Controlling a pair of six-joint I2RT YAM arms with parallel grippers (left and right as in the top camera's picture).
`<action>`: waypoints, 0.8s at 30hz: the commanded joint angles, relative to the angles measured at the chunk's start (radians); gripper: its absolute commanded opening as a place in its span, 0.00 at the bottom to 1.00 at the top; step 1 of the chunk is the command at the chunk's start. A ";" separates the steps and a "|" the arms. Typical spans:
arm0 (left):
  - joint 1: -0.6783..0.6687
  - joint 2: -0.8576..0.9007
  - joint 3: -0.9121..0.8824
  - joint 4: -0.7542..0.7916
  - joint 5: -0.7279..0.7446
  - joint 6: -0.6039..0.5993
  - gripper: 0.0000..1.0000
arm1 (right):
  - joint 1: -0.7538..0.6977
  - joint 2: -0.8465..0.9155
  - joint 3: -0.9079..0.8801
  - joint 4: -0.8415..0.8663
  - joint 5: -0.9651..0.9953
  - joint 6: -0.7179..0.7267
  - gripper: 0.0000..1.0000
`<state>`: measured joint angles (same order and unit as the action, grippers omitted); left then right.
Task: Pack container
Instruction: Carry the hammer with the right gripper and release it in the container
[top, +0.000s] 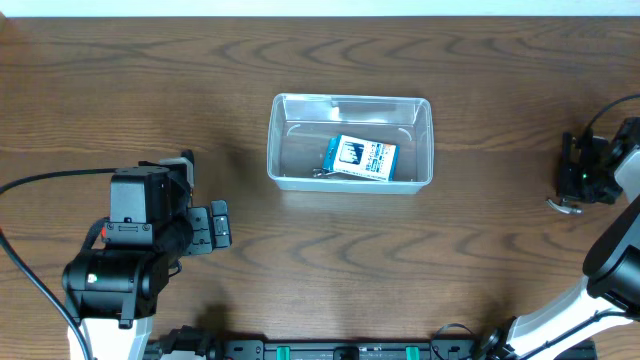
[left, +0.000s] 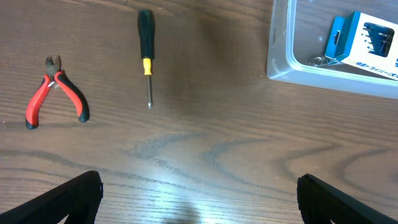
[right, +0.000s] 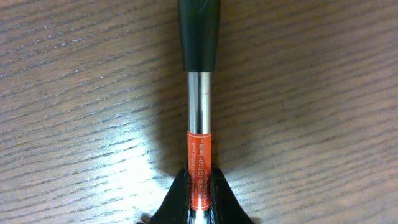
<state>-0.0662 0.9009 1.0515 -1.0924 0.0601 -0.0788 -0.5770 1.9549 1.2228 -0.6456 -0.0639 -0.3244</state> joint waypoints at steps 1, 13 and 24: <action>0.006 0.000 0.018 0.001 -0.009 -0.008 0.98 | 0.033 -0.028 0.058 -0.037 -0.048 0.051 0.01; 0.006 0.000 0.018 0.000 -0.009 -0.008 0.98 | 0.493 -0.192 0.605 -0.340 -0.072 -0.284 0.01; 0.006 0.000 0.018 -0.002 -0.009 -0.008 0.98 | 0.916 -0.056 0.613 -0.406 -0.075 -0.698 0.01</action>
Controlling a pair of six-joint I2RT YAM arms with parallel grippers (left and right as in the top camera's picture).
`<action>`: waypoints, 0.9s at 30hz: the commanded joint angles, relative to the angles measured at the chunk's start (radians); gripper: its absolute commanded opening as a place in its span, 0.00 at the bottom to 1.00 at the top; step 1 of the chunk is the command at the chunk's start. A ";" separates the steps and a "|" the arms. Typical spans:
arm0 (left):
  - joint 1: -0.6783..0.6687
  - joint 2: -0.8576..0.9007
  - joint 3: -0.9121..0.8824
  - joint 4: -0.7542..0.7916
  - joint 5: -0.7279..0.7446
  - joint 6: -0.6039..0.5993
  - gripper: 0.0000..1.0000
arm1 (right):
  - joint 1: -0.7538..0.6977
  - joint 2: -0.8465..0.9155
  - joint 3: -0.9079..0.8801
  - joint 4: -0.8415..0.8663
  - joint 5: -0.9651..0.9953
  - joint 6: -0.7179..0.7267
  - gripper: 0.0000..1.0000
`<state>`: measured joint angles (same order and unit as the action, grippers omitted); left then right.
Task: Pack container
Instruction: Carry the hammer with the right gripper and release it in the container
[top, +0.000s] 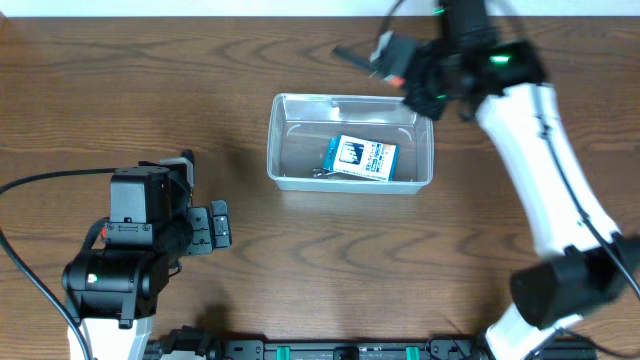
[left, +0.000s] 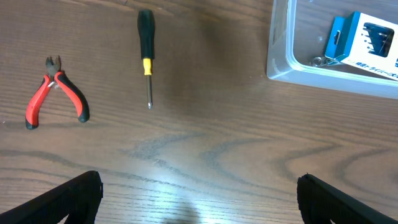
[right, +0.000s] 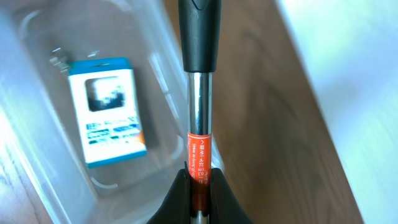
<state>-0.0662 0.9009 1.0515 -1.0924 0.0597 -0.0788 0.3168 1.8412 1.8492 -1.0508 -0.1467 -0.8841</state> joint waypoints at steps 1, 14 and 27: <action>0.006 0.000 0.018 -0.003 -0.009 -0.008 0.98 | 0.032 0.086 -0.013 -0.003 0.008 -0.165 0.01; 0.006 0.000 0.018 -0.003 -0.009 -0.009 0.98 | 0.043 0.336 -0.013 0.009 0.004 -0.187 0.01; 0.006 0.000 0.018 -0.003 -0.009 -0.008 0.98 | 0.035 0.409 -0.013 0.018 -0.039 -0.122 0.38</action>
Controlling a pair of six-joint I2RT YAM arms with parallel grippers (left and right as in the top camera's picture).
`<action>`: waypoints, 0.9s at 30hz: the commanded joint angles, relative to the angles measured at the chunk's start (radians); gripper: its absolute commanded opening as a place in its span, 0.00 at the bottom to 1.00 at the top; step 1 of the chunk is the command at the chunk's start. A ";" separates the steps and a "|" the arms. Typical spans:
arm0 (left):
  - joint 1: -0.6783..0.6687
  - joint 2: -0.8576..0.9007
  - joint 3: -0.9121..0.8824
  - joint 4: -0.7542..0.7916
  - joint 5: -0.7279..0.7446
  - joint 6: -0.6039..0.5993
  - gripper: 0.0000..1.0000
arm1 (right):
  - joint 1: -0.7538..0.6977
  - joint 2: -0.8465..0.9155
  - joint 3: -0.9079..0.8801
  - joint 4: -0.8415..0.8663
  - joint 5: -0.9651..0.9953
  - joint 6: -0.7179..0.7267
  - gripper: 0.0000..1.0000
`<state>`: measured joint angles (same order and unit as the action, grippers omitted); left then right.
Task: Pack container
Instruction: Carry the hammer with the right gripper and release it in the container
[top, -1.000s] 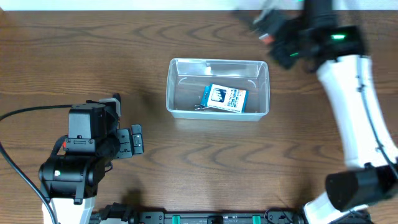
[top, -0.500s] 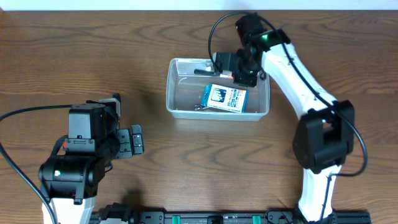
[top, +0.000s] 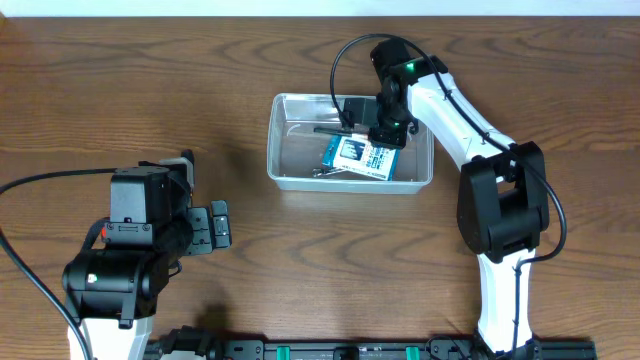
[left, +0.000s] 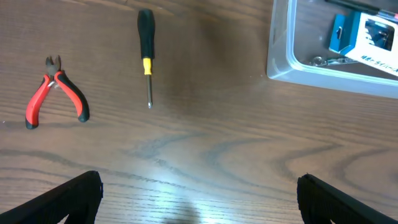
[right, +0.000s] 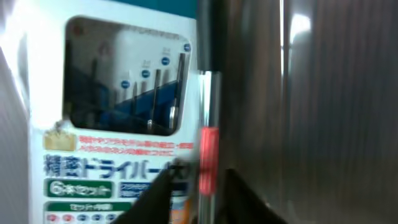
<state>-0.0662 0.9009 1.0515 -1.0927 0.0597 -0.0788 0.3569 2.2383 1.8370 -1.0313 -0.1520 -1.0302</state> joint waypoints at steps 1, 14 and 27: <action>0.006 0.000 0.018 -0.003 -0.009 -0.008 0.98 | -0.005 0.012 -0.001 -0.002 -0.034 0.031 0.42; 0.006 -0.002 0.031 -0.019 -0.069 -0.008 0.98 | -0.003 -0.240 0.076 -0.045 0.029 0.064 0.99; 0.090 0.342 0.312 -0.150 -0.073 0.058 0.98 | -0.500 -0.575 0.212 -0.148 0.028 0.806 0.99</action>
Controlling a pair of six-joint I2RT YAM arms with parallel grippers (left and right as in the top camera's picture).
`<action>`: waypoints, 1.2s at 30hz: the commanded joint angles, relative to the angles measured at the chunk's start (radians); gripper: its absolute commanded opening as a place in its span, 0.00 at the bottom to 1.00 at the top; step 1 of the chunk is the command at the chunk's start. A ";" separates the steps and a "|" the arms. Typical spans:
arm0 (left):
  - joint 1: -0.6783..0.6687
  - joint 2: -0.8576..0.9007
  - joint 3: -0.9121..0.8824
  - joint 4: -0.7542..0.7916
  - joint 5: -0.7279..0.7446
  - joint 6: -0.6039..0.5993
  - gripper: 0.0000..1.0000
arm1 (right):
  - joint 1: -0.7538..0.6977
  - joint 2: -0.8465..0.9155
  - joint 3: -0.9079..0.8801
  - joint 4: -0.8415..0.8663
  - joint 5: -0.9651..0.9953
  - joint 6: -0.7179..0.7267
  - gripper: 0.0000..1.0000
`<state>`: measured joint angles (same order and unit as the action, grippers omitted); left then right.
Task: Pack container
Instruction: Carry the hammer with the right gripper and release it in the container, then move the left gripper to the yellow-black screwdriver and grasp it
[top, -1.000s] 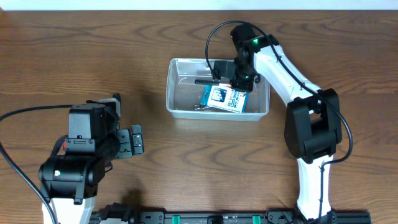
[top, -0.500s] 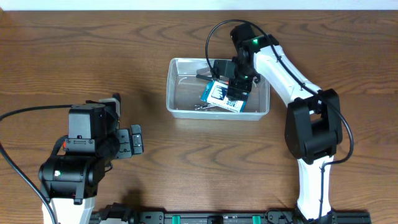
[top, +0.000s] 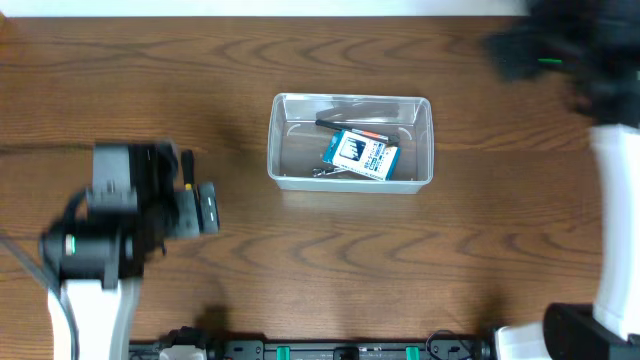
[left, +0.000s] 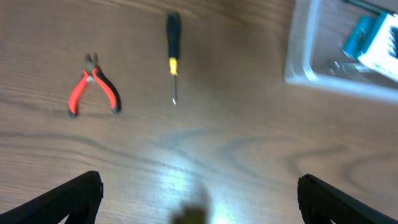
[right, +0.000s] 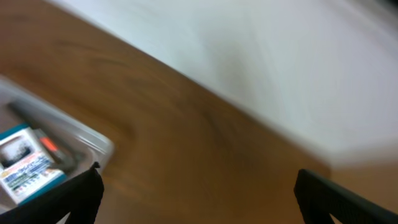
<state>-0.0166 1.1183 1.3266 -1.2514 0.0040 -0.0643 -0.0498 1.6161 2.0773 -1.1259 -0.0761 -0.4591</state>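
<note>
The clear plastic container (top: 282, 140) stands mid-table. In it lie a blue-and-white bit-set package (top: 360, 153) and a black-handled tool with an orange band (top: 352, 126); the right wrist view shows the container's corner (right: 93, 146) with the package (right: 28, 168) inside. Red pliers (left: 93, 93) and a black-and-yellow screwdriver (left: 173, 65) lie on the wood left of the container (left: 298, 68). My left gripper (left: 199, 205) is open above bare table, near the table's left side (top: 205, 208). My right gripper (right: 199, 205) is open and empty, blurred, at the far right (top: 530, 50).
The brown wooden table (top: 330, 260) ends at a white strip along its far edge (right: 249, 56). The left arm's body (top: 105, 240) covers the near-left part of the table. Black fixtures line the front edge.
My right gripper has let go of the orange-banded tool, which now lies in the container, and stands open at the far right. The left wrist camera now sits farther from the pliers and screwdriver.
My right gripper was shut on the orange-banded tool at the table's right edge. Then it held the tool over the container's far rim, then low inside above the package. Now the tool rests in the container and the gripper is away, open.
</note>
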 joint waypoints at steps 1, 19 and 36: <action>0.062 0.184 0.050 0.034 -0.017 0.056 0.98 | -0.141 0.055 -0.030 -0.091 -0.056 0.268 0.99; 0.134 0.736 0.056 0.412 -0.017 0.182 0.98 | -0.352 0.312 -0.115 -0.235 -0.060 0.332 0.99; 0.149 0.831 -0.016 0.514 -0.016 0.248 0.98 | -0.351 0.387 -0.180 -0.187 -0.059 0.323 0.99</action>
<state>0.1181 1.9358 1.3323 -0.7475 -0.0044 0.1631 -0.4019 2.0064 1.8954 -1.3151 -0.1238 -0.1413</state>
